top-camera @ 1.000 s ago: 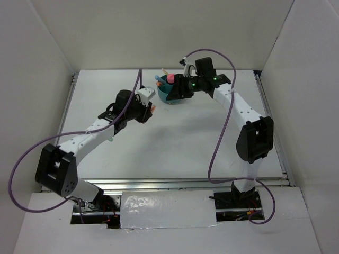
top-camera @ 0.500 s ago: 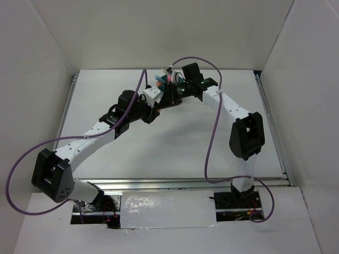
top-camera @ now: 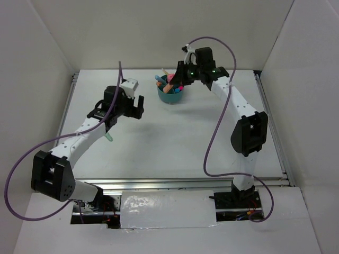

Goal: Sort the stationery into containers
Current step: Place the stationery in the storage box.

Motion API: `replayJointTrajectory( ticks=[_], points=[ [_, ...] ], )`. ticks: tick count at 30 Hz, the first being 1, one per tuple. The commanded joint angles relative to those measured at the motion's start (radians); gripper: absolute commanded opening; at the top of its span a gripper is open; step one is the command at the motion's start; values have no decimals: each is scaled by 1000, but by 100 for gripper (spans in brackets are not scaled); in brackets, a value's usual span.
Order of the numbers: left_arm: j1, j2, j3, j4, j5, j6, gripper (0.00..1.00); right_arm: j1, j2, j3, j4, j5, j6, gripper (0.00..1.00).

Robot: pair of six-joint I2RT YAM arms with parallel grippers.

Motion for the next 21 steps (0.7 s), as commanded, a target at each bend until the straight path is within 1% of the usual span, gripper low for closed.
replayJointTrajectory(
  ticks=[1,4,5,8,11,13,17,21],
  points=[
    [84,-64,3,-23,-35,-57,99,-31,21,109,128,227,-63,0],
    [120,-72,-13,-39,-37,-59,99,-28,87,192,138,273,-135,0],
    [126,-70,-11,-48,-35,-57,99,-18,105,209,138,318,-170,0],
    [146,-46,18,-97,-35,-57,99,-4,159,252,135,383,-222,0],
    [176,-40,24,-102,-37,-54,99,1,199,289,109,371,-256,0],
    [195,-40,20,-100,-35,-44,99,4,202,269,101,345,-269,0],
    [221,-40,12,-109,-35,-47,99,16,171,186,150,320,-292,0],
    [230,-46,-13,-106,-32,-62,99,39,173,174,162,325,-307,0]
  ],
)
